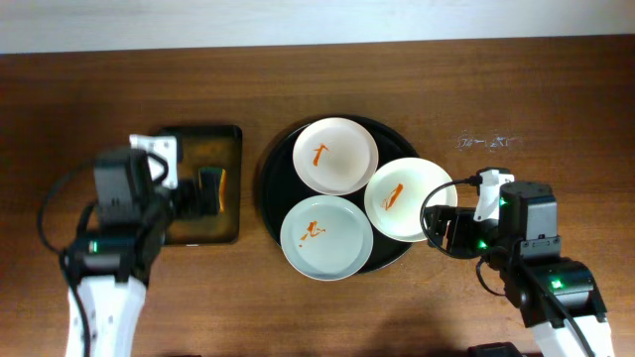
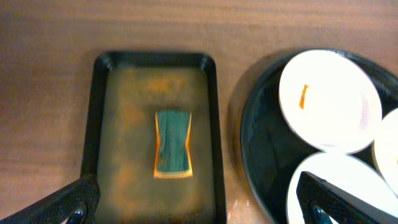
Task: Clean dirty plates on tray and stack at the side
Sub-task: 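Grasp the green sponge from the dark tray with the left gripper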
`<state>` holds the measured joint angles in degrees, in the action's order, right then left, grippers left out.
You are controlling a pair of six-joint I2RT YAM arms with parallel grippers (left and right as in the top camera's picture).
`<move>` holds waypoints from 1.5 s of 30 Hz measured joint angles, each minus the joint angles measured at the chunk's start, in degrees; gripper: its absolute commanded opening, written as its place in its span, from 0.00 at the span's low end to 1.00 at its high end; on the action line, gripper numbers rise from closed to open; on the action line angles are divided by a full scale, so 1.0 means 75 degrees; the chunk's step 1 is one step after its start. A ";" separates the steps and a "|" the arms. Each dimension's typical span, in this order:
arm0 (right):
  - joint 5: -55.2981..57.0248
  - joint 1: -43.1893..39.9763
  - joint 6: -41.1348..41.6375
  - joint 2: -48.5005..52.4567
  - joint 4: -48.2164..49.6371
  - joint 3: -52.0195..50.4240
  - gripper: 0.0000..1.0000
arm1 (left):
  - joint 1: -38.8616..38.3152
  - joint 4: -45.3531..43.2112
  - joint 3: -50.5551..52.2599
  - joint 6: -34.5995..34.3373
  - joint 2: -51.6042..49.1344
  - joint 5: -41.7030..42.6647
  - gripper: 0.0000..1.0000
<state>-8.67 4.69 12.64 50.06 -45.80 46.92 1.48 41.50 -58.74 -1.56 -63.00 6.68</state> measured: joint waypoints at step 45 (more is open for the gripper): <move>0.0023 -0.0006 0.0000 0.0729 -0.0096 0.0029 0.99 | 0.0000 -0.0076 -0.1597 0.0213 -0.6172 -0.0493 0.01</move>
<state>-8.49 4.64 12.64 55.53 -46.52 47.13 1.48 40.93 -70.72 0.03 -109.30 2.98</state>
